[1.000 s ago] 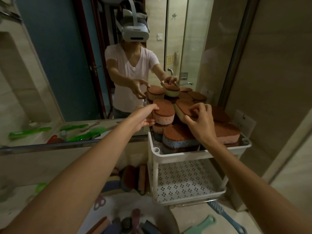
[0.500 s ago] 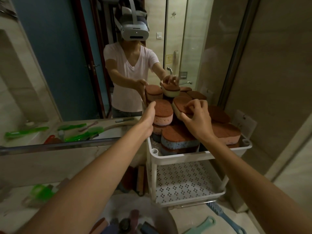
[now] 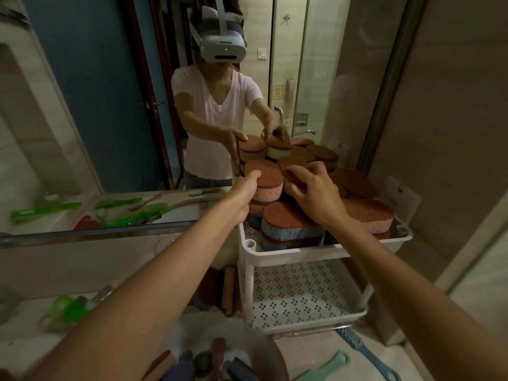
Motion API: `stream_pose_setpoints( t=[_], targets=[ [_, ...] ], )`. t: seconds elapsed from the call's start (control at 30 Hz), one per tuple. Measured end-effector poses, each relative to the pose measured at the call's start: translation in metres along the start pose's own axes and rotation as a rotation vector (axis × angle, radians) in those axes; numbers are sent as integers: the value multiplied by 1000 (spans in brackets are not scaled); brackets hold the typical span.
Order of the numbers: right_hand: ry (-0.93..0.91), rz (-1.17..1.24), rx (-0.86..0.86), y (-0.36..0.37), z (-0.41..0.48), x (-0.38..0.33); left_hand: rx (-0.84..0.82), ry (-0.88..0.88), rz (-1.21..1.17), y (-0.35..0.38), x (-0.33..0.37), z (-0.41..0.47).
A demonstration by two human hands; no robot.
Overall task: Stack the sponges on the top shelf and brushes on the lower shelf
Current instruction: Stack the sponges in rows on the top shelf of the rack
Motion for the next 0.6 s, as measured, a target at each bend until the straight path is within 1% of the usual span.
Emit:
stream_pose_setpoints(
  t=[0.17, 0.4, 0.47, 0.53, 0.6],
  targets=[
    [-7, -90, -77, 0, 3, 2, 6, 9, 52, -1, -1, 2],
    [-17, -296, -136, -2, 2, -3, 35, 4, 139, 1, 3, 1],
    [-6, -304, -174, -4, -2, -8, 52, 15, 139, 1, 5, -3],
    [-34, -246, -125, -6, -5, -17, 90, 58, 131, -2, 9, -10],
    [-141, -166, -7, -10, -11, -33, 158, 106, 164, -11, 16, -22]
  ],
)
Point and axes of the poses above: each hand's wrist, its own z-axis towards the middle knuckle, its own y-axis out of the palm, x = y × z, the point moved 1 cm from there along z, towards the middle knuckle
